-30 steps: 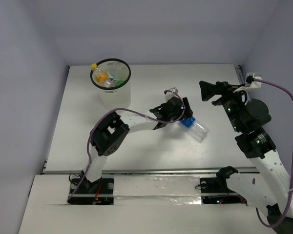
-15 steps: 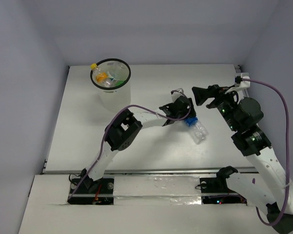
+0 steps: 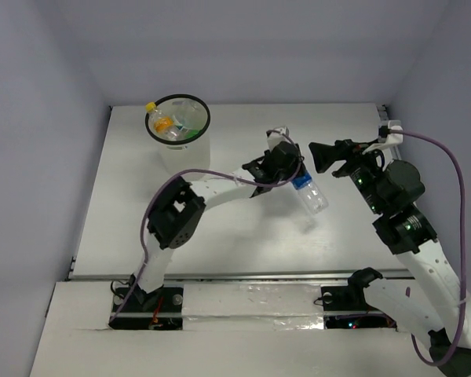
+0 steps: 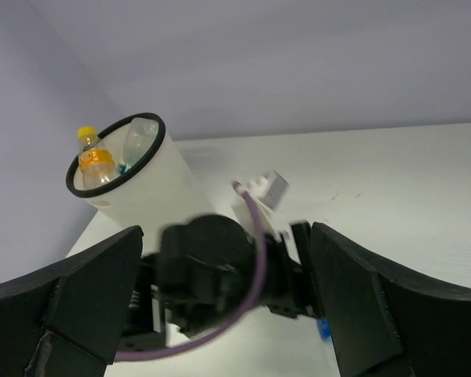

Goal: Put the plastic bottles in the bin

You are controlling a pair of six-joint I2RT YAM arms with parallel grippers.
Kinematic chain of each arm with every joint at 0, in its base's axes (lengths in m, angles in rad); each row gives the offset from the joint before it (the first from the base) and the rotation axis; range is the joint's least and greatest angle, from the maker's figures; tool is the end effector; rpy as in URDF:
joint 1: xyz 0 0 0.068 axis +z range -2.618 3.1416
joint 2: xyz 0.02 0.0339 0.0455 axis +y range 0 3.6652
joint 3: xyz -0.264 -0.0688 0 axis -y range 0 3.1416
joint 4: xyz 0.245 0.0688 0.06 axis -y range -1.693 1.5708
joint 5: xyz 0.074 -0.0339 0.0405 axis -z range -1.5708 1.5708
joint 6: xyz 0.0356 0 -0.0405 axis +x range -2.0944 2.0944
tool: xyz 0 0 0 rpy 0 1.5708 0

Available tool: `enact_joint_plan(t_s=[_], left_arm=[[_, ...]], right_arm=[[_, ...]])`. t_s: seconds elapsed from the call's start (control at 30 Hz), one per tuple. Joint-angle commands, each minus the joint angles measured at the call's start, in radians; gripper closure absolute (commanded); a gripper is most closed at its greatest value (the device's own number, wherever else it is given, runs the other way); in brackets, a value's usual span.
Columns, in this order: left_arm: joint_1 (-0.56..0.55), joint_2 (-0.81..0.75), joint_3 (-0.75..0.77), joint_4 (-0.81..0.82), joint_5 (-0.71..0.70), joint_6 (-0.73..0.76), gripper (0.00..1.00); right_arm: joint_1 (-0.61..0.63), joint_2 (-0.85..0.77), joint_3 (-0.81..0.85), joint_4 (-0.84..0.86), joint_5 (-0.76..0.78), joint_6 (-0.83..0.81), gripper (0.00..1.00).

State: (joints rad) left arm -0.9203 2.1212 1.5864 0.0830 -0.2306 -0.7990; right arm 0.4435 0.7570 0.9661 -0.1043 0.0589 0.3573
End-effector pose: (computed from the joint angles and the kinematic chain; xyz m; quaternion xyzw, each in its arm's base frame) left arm 0.3076 -0.3907 0.2178 -0.0099 0.8440 -0.3358 0.4180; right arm 0.1493 0.0686 0.4158 -0.0070 0.6691 0.2714 0.6918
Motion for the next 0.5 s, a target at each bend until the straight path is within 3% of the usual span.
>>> enact_joint_plan(t_s=[0.0,0.27,0.47], left_arm=[[0.03,-0.249,0.011,0.032,-0.067,0.11,0.97],[0.252,-0.591,0.092,-0.069,-0.122,0.279,0.97],[0.464,-0.656,0.202,-0.173,-0.228,0.453,0.96]], right_arm=[[-0.003,-0.031,-0.004,0.037,0.002,-0.018,0.08],[-0.003,-0.065,-0.032,0.066,0.01,-0.009,0.08],[-0.003,-0.039,-0.04,0.086,-0.022,-0.003,0.08]])
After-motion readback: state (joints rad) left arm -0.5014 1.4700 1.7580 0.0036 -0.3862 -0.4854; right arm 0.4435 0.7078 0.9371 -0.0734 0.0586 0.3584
